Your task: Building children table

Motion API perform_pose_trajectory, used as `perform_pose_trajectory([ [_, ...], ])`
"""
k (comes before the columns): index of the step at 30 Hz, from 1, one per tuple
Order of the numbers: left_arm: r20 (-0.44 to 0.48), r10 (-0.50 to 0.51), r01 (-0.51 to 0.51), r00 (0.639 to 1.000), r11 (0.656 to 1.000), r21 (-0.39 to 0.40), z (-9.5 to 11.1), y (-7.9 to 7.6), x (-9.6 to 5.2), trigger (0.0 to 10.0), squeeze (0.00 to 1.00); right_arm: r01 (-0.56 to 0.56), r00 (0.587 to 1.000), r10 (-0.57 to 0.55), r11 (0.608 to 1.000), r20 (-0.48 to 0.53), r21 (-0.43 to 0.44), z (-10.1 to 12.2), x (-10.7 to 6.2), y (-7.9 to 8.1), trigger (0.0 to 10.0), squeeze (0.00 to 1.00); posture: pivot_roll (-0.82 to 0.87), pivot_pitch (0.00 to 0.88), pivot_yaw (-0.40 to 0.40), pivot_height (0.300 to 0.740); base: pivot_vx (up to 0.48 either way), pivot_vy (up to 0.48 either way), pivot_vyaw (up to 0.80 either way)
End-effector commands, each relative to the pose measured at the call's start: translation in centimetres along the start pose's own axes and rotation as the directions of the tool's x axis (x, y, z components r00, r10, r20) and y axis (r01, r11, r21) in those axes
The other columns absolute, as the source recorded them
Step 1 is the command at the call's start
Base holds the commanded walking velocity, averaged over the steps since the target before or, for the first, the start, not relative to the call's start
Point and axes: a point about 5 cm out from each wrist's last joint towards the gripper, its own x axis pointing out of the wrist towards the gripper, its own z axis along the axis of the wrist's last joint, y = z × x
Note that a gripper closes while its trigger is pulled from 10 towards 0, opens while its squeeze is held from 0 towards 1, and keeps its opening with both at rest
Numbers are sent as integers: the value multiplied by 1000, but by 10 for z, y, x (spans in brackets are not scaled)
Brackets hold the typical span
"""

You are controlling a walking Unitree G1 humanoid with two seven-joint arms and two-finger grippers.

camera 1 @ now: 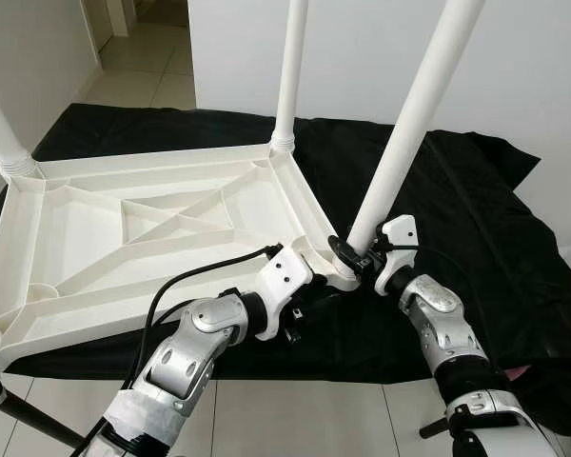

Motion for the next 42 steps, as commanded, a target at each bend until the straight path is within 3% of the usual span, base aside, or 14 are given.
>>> perform_pose_trajectory([
  [1, -3, 53, -53, 999, 999, 8, 0, 3, 0, 10000, 0, 36, 998, -35, 999, -51, 7, -9, -2, 11, 0, 0, 24, 0, -82, 740, 0, 0, 0],
  [14, -2, 59, -59, 998, 998, 16, -1, 8, -1, 10000, 0, 251, 967, -245, 964, -71, 86, -9, -6, 26, 0, 0, 18, 0, -83, 740, 0, 0, 0],
  [20, 6, 61, -61, 998, 997, 36, 3, 15, -3, 10000, 0, 446, 895, -441, 889, -65, 103, -2, -6, 43, 0, 0, 19, 0, -81, 740, 0, 0, 0],
  [21, 8, 61, -62, 998, 997, 38, 4, 16, -3, 10000, 0, 441, 897, -437, 890, -64, 116, -1, -4, 47, 4980, 0, 18, 0, -78, 740, 0, 0, 0],
  [22, 8, 61, -62, 998, 997, 38, 4, 16, -3, 10000, 0, 441, 897, -437, 890, -64, 116, -1, -4, 47, 4980, 0, 18, 0, -78, 740, 0, 0, 0],
  [23, 9, 62, -62, 998, 997, 40, 5, 16, -3, 10000, 0, 427, 904, -422, 894, -65, 137, 0, -4, 51, 10000, 0, 17, 0, -77, 740, 0, 0, 0],
  [26, 10, 61, -62, 998, 997, 41, 5, 17, -3, 10000, 0, 408, 913, -403, 901, -61, 148, 1, -3, 52, 10000, 0, 13, 0, -74, 740, 0, 0, 0],
  [27, 11, 59, -60, 998, 997, 42, 5, 17, -3, 10000, 0, 400, 917, -395, 904, -64, 150, 1, -3, 51, 10000, 43, 12, 0, -75, 740, 0, 0, 0],
  [28, 11, 57, -57, 998, 997, 44, 5, 16, -3, 10000, 0, 398, 917, -392, 906, -67, 145, 1, -4, 49, 10000, 463, 12, 0, -76, 740, 0, 0, 0],
  [29, 11, 57, -57, 998, 997, 44, 5, 16, -3, 10000, 0, 398, 917, -392, 906, -67, 145, 1, -4, 49, 10000, 463, 12, 0, -76, 740, 0, 0, 0],
  [30, 12, 54, -55, 998, 998, 44, 6, 16, -3, 10000, 0, 385, 923, -380, 913, -62, 135, 2, -5, 45, 10000, 1000, 13, 0, -77, 740, 0, 0, 0],
  [34, 14, 51, -52, 999, 998, 45, 6, 15, -2, 10000, 0, 371, 928, -367, 920, -54, 122, 4, -6, 40, 10000, 1000, 13, 0, -78, 740, 0, 0, 0],
  [35, 19, 46, -47, 999, 998, 46, 8, 16, -2, 10000, 0, 216, 975, -208, 969, -75, 120, 5, -5, 36, 10000, 0, 11, 0, -76, 740, 0, 0, 0],
  [42, 22, 43, -44, 999, 998, 48, 9, 16, -1, 10000, 0, 87, 995, -84, 995, -55, 50, 9, -6, 25, 10000, 0, 7, 0, -68, 740, 0, 0, 0],
])
